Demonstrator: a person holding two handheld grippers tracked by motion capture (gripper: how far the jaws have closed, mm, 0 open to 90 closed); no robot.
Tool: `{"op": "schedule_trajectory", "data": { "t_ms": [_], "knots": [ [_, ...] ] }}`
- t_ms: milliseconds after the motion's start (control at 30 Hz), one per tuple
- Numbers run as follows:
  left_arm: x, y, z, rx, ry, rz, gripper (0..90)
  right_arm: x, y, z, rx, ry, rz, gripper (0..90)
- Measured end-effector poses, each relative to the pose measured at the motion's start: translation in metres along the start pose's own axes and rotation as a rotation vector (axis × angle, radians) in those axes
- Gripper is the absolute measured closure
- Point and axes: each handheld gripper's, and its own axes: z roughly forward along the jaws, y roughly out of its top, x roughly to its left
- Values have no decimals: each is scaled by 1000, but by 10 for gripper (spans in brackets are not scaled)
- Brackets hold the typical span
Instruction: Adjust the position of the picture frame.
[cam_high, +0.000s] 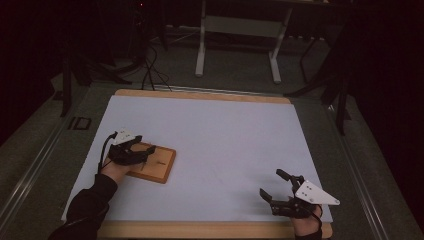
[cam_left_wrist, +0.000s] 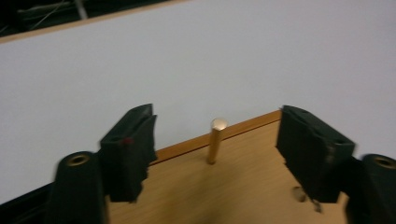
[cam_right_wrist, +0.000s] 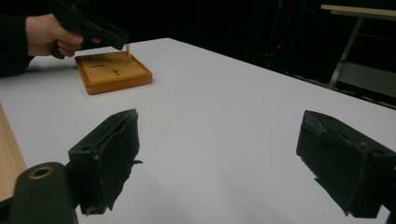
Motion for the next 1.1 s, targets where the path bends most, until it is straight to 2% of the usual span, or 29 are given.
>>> {"op": "schedule_trajectory", "data": {
  "t_ms": [100,300,367,633,767,800,933,967,1100],
  "knots": [
    [1,-2,6,38,8,10,403,0,0,0,3,7,5,131],
    [-1,-2,10,72,40,26,553,-2,-1,0,5,15,18,133],
    [-1,-2,11,74,29,22,591,-2,-1,0,6,19,20,133],
    [-3,-1,18,132,20,44,679,-2,-1,1,10,23,21,134],
    [-4,1,19,136,11,44,756,-1,-1,1,15,27,23,135],
    [-5,1,20,138,11,58,771,-1,-1,2,15,28,23,135],
    [-6,1,20,136,32,55,838,-1,-1,1,15,27,21,135],
    [-5,1,20,137,30,42,840,-1,-1,1,15,29,22,135],
    [-6,1,20,138,37,42,847,-2,-1,1,16,30,25,136]
  ]
}}
